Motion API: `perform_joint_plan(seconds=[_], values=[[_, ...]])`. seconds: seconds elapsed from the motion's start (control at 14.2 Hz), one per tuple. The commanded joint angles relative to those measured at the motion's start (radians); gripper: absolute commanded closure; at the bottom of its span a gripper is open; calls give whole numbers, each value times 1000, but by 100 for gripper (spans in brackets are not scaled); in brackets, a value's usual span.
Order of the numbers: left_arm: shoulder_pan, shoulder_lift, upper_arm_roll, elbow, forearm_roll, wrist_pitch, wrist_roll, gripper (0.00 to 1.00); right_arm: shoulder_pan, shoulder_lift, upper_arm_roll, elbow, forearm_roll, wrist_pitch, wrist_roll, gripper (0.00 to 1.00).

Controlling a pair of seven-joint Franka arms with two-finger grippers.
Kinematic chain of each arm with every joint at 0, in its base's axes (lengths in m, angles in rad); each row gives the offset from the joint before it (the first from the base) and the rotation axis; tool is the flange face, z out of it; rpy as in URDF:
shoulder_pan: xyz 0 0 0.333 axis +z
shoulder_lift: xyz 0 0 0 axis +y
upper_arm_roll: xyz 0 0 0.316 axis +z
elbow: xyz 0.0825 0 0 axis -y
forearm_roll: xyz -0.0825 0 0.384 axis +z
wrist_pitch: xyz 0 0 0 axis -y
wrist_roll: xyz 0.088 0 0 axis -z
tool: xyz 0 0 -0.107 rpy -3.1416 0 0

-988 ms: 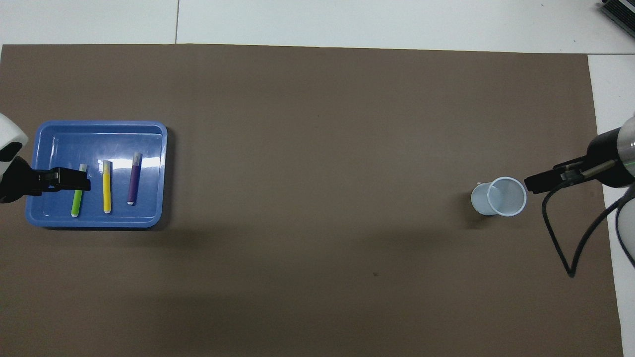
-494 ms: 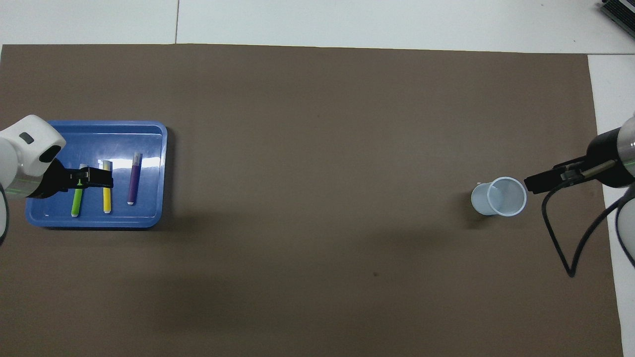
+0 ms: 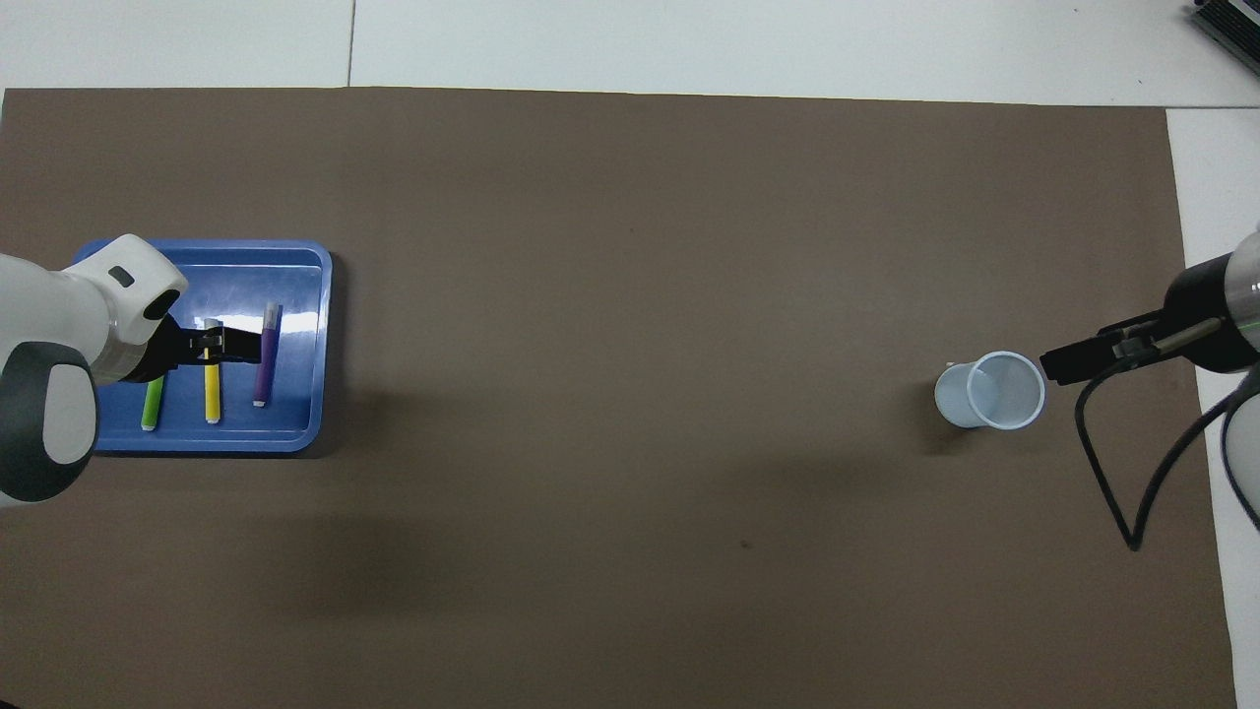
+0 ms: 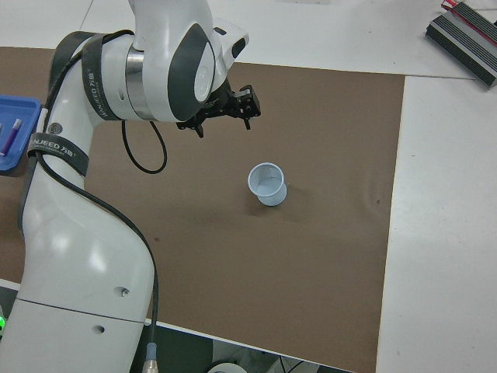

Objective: Transfer and insert pens with both arms
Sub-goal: 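Reach the left gripper down to the purple pen and grasp it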

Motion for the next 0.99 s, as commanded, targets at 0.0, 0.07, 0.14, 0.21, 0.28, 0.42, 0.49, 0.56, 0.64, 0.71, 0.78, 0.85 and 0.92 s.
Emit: perform_joint_plan(seconds=[0.0,0.07,0.14,0.21,0.28,0.42,0.49,0.56,0.64,0.71,0.78,0.85,0.92], values=[[-7,48,7,-13,-4,76,12,0,-1,-11,0,-6,-8,-10,-2,0],[-7,71,7,-13,-4,91,16,0,-1,-13,0,-6,-8,-10,-2,0],[-7,94,6,-10,-4,115,19,0,-1,-13,0,-6,-8,-10,-2,0],[-7,115,6,-10,-4,142,19,0,-1,-13,0,-6,-8,-10,-2,0],[-7,132,6,-10,-4,160,19,0,-1,-13,0,-6,-8,-10,-2,0],[-7,160,4,-9,-4,185,23,0,-2,-13,0,-6,-8,-12,-2,0],[-7,175,4,-7,-4,201,24,0,-1,-13,0,-6,-8,-10,-2,0],[-7,195,4,-7,-4,226,26,1,-2,-11,0,-6,-8,-10,-2,0],[-7,210,4,-7,-4,249,26,1,-1,-13,0,-6,-8,-10,-2,0],[-7,215,4,-7,-4,255,27,5,-1,-13,0,-6,-8,-10,-2,0],[-7,215,1,-7,-4,255,27,9,-2,-11,0,-6,-8,-10,-2,0],[-7,217,1,-7,-4,255,27,13,-2,-11,0,-6,-8,-10,-2,0],[-7,217,1,-7,-4,257,27,16,-1,-11,0,-6,-8,-10,-2,0]])
